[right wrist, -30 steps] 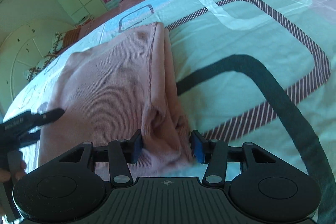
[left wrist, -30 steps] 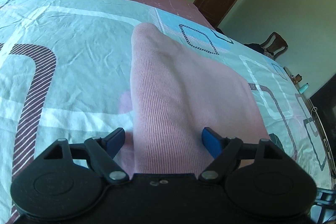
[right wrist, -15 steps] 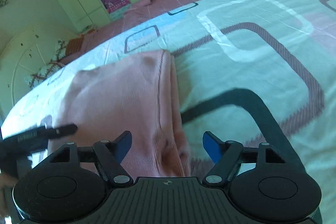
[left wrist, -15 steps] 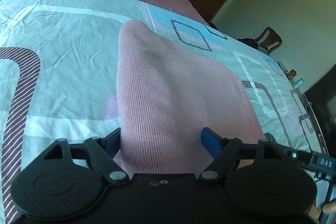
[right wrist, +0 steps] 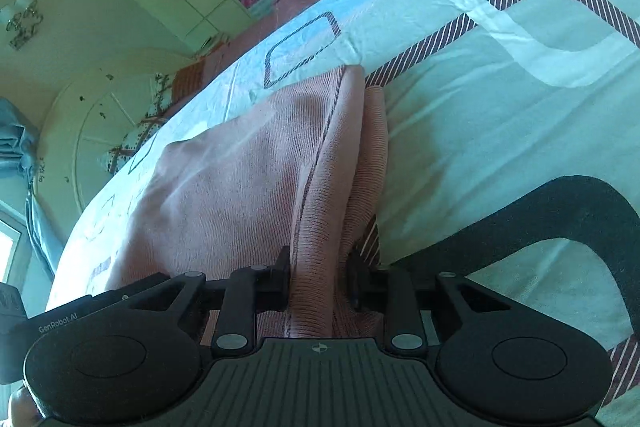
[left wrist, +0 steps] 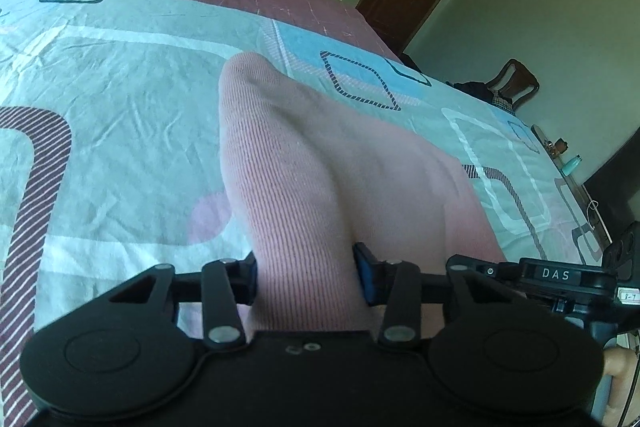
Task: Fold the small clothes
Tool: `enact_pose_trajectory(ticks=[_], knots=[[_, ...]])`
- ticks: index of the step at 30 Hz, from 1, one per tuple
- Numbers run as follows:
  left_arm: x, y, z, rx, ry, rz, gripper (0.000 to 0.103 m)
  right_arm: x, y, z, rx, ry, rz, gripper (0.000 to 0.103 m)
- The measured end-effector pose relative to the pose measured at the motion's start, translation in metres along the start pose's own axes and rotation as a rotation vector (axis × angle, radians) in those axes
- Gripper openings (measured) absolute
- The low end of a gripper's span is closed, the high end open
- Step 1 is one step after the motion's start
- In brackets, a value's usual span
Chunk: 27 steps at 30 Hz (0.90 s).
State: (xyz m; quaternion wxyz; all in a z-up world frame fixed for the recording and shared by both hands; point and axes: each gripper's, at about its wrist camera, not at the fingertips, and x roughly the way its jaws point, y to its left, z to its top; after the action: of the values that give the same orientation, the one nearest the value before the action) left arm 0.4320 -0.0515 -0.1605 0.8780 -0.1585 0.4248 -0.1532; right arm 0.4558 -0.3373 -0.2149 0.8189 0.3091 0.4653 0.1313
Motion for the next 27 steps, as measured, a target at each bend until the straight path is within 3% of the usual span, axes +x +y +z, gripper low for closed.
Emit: enact_pose_trajectory(ticks=[8,15,20,27], knots=[[-0.031,-0.015,0.009,0.028,-0.054,-0.038,0.032,-0.032,0.034,-0.002,-0.032,-0.058,0.094,0.022],[-0.079,-0.004,0.013,0.066,-0.09,-0.011,0.031,-0.032,0.094,-0.013,-0.076,-0.054,0.164,0.022],[-0.129,0.034,0.014,0.084,-0.137,0.035,0.031,-0.016,0.147,-0.033,-0.102,-0.041,0.212,0.022],[-0.197,0.124,0.017,0.08,-0.185,0.049,0.031,0.024,0.246,-0.076,-0.128,-0.042,0.251,0.022]])
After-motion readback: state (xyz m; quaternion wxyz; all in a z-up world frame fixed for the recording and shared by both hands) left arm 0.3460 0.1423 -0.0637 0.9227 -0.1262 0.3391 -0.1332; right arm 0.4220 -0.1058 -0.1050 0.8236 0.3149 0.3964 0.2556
